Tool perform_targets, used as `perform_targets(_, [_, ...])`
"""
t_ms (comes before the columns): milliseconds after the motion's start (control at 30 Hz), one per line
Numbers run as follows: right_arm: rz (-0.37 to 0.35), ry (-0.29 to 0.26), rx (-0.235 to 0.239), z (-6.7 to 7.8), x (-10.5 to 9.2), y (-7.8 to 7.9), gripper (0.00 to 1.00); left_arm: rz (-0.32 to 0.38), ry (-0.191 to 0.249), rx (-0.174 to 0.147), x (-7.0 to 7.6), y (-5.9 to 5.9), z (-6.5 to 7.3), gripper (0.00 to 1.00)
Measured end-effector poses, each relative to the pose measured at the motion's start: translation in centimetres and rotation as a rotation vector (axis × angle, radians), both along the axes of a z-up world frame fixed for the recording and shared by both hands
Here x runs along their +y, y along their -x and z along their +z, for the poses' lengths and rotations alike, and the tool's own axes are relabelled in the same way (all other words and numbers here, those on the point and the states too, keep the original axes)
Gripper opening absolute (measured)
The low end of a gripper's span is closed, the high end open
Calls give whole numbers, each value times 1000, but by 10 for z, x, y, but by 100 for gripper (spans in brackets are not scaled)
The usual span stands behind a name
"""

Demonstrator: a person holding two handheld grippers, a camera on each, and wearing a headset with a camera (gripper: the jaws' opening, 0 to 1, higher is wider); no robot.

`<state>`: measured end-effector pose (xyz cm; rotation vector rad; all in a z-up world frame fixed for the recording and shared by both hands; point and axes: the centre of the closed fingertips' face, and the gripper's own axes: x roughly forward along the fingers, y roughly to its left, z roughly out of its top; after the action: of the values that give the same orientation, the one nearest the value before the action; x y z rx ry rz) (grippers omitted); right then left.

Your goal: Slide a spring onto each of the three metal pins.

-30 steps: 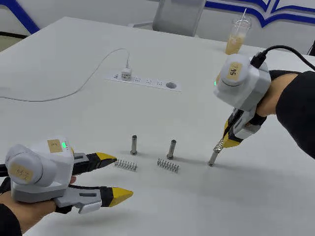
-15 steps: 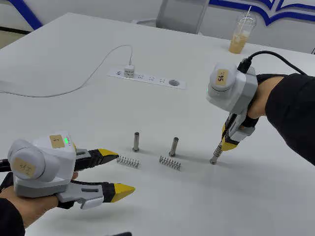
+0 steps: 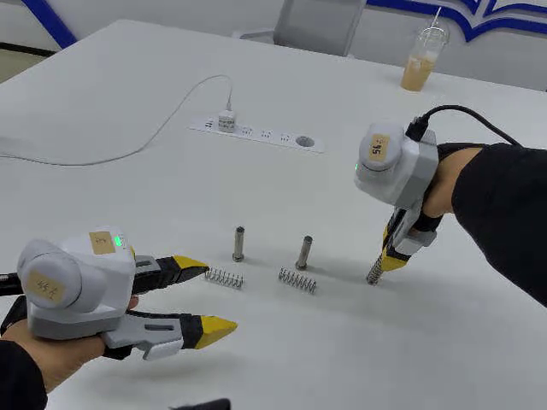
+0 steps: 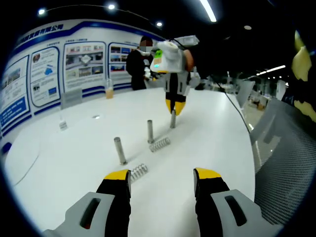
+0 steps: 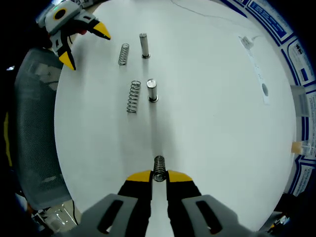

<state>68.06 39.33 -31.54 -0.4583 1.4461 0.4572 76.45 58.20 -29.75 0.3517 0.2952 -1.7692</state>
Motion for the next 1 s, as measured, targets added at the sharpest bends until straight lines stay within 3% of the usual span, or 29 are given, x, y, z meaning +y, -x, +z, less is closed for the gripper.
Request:
perform_targets(667, [35,17,-29,-3,0,4,16,2,1,2,0,-1,2,52])
perform_targets(1000, [43,40,-97,13,-3,-3,21,-4,0,-2,0,-1,3,52])
